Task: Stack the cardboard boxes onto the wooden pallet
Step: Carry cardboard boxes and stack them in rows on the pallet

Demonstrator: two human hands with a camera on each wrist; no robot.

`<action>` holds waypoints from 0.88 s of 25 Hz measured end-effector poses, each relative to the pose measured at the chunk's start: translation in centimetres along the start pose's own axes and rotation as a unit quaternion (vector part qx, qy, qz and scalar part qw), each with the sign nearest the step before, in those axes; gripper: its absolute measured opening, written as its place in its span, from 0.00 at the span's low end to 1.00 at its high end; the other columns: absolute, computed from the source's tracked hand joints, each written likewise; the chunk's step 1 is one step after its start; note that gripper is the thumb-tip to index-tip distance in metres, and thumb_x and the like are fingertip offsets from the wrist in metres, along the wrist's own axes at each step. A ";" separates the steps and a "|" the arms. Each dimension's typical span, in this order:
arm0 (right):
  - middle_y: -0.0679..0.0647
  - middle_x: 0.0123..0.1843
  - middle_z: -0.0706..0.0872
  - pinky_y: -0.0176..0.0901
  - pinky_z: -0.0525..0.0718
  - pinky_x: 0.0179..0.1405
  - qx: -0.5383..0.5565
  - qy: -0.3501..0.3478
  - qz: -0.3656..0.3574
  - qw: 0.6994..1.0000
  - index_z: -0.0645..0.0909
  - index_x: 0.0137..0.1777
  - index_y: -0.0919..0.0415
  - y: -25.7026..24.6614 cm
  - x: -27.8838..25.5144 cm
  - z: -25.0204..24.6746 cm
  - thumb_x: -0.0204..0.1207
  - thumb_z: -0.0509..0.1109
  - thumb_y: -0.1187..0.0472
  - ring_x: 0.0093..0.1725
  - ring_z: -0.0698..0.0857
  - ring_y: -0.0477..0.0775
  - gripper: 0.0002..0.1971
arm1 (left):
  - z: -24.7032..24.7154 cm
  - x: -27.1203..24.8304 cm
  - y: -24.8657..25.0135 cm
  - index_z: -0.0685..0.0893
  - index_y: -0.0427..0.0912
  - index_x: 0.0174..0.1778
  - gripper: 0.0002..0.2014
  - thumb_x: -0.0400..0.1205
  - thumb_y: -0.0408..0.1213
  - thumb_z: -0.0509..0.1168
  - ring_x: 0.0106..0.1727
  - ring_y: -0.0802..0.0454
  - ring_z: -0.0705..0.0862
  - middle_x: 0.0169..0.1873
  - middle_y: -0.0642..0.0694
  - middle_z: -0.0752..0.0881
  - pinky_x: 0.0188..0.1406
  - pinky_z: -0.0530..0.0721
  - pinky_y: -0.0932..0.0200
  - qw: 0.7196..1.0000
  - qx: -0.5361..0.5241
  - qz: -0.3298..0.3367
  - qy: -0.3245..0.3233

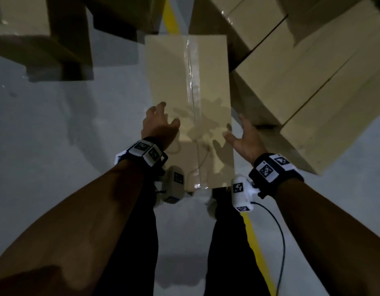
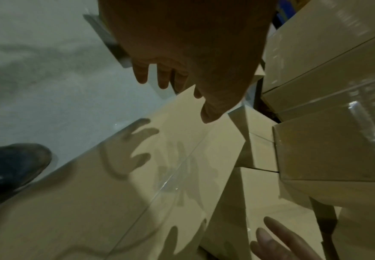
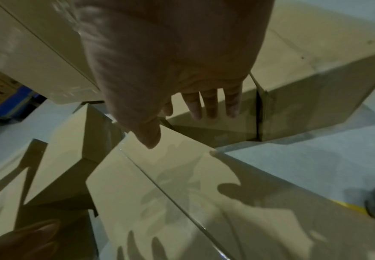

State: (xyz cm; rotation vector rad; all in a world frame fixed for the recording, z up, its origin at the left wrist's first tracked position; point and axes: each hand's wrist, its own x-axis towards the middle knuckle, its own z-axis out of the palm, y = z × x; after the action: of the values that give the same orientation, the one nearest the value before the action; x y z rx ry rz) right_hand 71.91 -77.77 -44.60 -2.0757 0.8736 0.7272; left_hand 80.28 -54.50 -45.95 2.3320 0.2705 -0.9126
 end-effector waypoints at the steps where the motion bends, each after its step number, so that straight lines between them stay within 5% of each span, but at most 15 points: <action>1: 0.55 0.86 0.63 0.47 0.64 0.80 0.004 0.002 -0.004 1.000 0.56 0.88 0.53 0.8 1.1 0.9 0.77 0.76 0.47 0.84 0.64 0.57 0.45 | 1.3 1.1 -1.0 0.63 0.50 0.83 0.34 0.81 0.50 0.67 0.78 0.37 0.70 0.82 0.39 0.63 0.76 0.71 0.44 1.000 -0.011 -0.002 0.002; 6: 0.45 0.83 0.65 0.34 0.61 0.71 0.046 0.001 -0.035 0.998 0.50 0.89 0.48 2.9 6.1 3.1 0.74 0.80 0.55 0.77 0.63 0.41 0.51 | 5.4 5.0 -4.4 0.51 0.59 0.86 0.45 0.79 0.55 0.72 0.83 0.35 0.63 0.87 0.41 0.47 0.79 0.70 0.42 0.998 -0.065 -0.010 -0.017; 12: 0.46 0.82 0.65 0.34 0.64 0.70 0.090 0.018 -0.066 0.994 0.47 0.89 0.50 3.5 9.9 4.5 0.68 0.84 0.61 0.73 0.62 0.38 0.58 | 7.2 7.3 -6.5 0.48 0.53 0.88 0.49 0.78 0.48 0.75 0.83 0.45 0.60 0.85 0.42 0.56 0.69 0.60 0.63 0.993 -0.107 0.047 0.014; 15: 0.52 0.86 0.61 0.46 0.64 0.75 0.107 0.021 -0.077 0.991 0.43 0.89 0.49 3.5 10.4 5.3 0.66 0.85 0.60 0.77 0.61 0.44 0.61 | 7.4 7.8 -7.3 0.50 0.52 0.88 0.51 0.76 0.47 0.77 0.83 0.47 0.60 0.85 0.45 0.59 0.72 0.60 0.62 0.988 -0.136 0.069 0.022; 18: 0.57 0.86 0.60 0.66 0.66 0.79 0.095 0.033 -0.068 0.993 0.41 0.89 0.44 3.2 9.9 5.8 0.65 0.86 0.54 0.82 0.64 0.60 0.63 | 7.3 7.3 -7.5 0.51 0.53 0.87 0.52 0.75 0.47 0.78 0.83 0.50 0.60 0.85 0.46 0.59 0.75 0.61 0.59 0.983 -0.164 0.073 0.025; 22: 0.57 0.85 0.62 0.69 0.70 0.77 0.085 0.019 -0.084 0.993 0.40 0.88 0.42 2.1 7.4 4.6 0.65 0.86 0.53 0.81 0.66 0.63 0.63 | 5.4 4.5 -6.7 0.53 0.57 0.87 0.50 0.74 0.45 0.78 0.78 0.59 0.62 0.85 0.48 0.61 0.76 0.62 0.60 0.979 -0.183 0.068 0.050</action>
State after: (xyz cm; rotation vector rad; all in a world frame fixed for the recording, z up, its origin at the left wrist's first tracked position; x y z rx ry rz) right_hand 73.87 -77.58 -53.29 -1.9880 0.7449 0.5076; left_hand 78.01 -52.64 -55.19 2.0276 0.2895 -0.6210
